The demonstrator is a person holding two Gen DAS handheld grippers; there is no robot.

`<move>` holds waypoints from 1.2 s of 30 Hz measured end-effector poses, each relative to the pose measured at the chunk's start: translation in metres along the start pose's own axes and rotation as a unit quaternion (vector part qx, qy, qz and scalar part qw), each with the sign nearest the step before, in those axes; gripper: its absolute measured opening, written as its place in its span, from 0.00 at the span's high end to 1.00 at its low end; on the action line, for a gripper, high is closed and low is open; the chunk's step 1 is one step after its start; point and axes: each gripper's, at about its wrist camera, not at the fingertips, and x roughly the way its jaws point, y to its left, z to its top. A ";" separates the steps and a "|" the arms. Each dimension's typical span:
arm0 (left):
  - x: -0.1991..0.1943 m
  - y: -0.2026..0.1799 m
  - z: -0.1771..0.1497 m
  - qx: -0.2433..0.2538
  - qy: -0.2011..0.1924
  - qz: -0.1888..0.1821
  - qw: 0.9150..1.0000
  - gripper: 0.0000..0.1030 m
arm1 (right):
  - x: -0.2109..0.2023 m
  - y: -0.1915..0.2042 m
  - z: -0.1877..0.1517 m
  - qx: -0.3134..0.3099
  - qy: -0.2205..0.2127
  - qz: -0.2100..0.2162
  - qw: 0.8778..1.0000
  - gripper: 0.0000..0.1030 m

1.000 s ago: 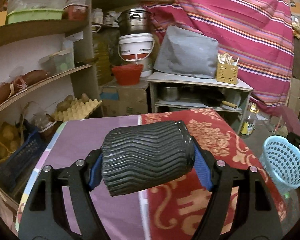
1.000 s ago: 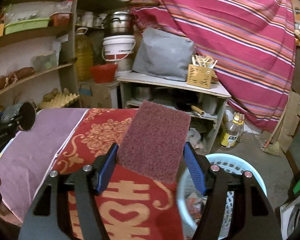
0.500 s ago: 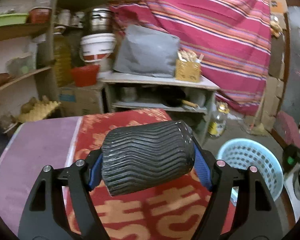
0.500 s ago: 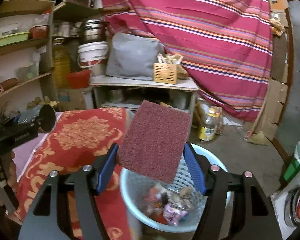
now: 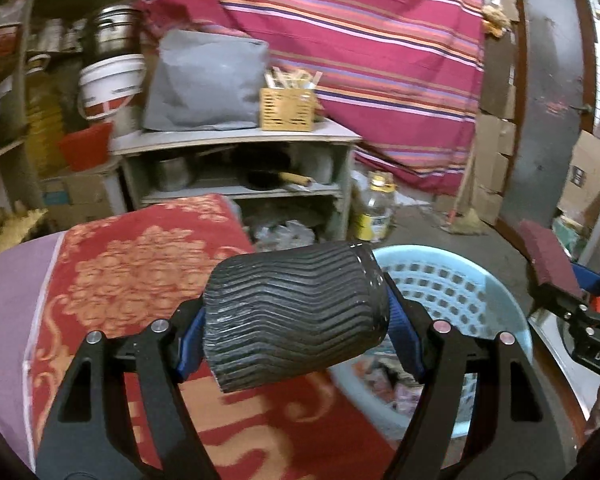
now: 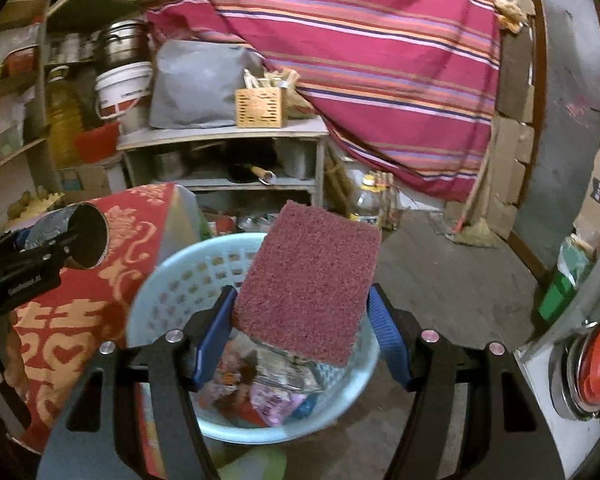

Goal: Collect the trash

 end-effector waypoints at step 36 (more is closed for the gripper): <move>-0.060 0.061 -0.012 -0.018 -0.034 0.081 0.996 0.05 | 0.025 0.036 0.005 -0.006 0.000 0.024 1.000 0.15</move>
